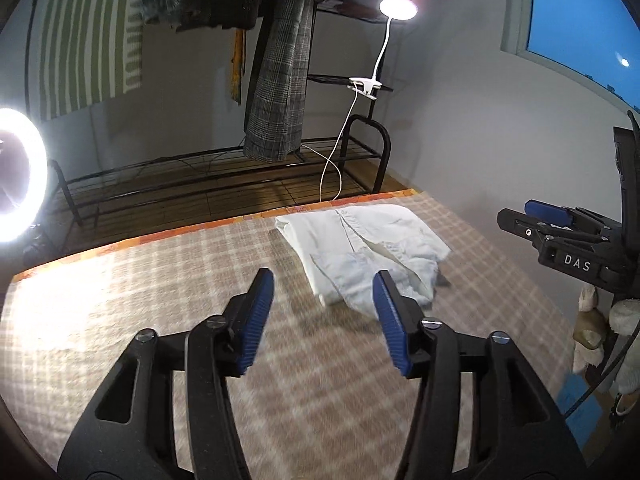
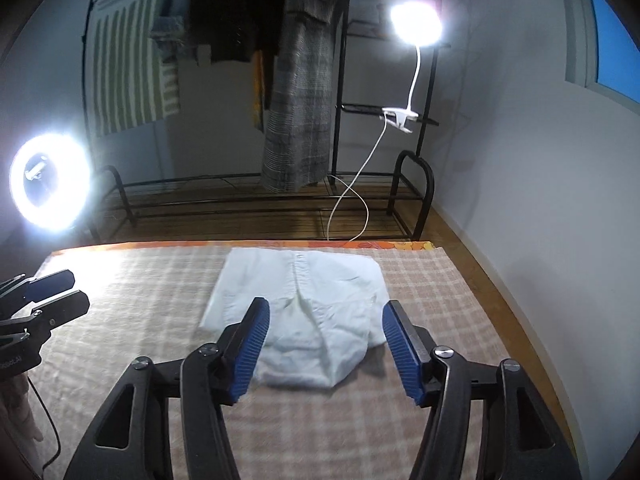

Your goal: Fold small clothes

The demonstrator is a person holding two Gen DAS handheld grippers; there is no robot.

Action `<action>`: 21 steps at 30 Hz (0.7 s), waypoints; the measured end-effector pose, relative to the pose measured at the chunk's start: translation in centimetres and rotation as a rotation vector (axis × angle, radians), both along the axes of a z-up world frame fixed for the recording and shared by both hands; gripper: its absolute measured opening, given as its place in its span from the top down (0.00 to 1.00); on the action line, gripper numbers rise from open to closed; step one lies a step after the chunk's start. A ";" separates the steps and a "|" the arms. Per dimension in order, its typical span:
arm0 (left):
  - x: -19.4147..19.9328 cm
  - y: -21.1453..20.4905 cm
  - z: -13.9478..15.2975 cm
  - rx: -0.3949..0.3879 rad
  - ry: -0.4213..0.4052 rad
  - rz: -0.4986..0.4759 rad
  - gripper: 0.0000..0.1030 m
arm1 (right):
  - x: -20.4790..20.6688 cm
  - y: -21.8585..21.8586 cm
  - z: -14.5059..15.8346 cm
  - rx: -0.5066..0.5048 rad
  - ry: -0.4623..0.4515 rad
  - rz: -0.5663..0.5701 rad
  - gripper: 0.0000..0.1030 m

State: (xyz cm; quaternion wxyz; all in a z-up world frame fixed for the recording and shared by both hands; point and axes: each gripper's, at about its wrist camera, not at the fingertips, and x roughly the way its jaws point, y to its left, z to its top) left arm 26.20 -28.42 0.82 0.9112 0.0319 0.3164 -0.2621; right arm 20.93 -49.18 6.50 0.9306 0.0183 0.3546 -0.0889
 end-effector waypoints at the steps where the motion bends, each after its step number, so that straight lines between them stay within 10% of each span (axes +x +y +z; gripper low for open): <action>1: -0.8 0.7 0.2 -0.005 -0.005 -0.002 0.37 | -0.8 0.6 0.2 -0.003 -0.008 -0.001 0.32; 21: -7.6 5.4 -0.2 0.079 -0.126 0.049 0.00 | -7.7 6.3 -1.1 0.036 -0.077 -0.034 0.00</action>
